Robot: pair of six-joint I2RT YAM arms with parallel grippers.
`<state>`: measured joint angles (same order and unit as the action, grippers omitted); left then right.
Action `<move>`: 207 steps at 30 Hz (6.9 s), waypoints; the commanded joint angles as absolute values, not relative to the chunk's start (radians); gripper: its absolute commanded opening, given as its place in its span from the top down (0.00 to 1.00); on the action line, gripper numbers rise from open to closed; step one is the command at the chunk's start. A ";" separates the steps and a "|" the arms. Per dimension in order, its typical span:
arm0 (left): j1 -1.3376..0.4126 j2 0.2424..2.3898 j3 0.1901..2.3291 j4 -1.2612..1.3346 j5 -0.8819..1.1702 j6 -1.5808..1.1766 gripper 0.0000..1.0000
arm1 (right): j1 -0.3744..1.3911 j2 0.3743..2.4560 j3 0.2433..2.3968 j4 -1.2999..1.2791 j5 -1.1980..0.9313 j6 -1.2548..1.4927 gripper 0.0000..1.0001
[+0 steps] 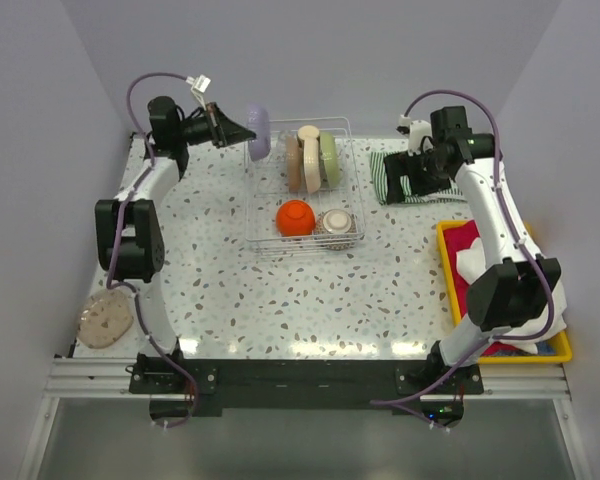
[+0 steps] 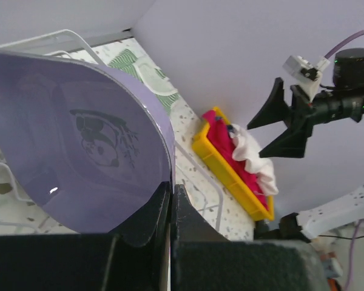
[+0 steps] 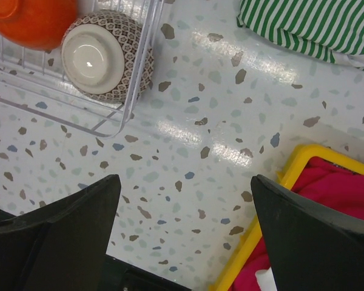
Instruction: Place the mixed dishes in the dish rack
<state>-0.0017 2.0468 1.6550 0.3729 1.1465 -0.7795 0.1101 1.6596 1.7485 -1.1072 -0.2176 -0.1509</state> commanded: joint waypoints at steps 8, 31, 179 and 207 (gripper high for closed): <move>-0.071 2.186 1.658 0.933 1.259 -1.364 1.00 | 0.106 1.657 1.703 -1.123 -0.152 -0.187 0.07; -0.066 2.290 1.678 0.724 1.207 -1.233 1.00 | 0.117 1.704 1.761 -1.138 -0.109 -0.227 0.07; 0.077 2.063 2.262 -1.194 0.963 0.354 1.00 | 0.143 1.585 1.675 -1.138 -0.319 -0.241 0.08; 0.014 2.168 2.059 -0.563 1.025 -0.017 1.00 | 0.141 1.537 1.595 -1.138 -0.143 -0.291 0.08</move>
<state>0.0143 2.1445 2.0022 -0.5026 1.0966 -0.1261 0.1394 1.5677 1.5948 -1.1370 -0.1658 -0.2760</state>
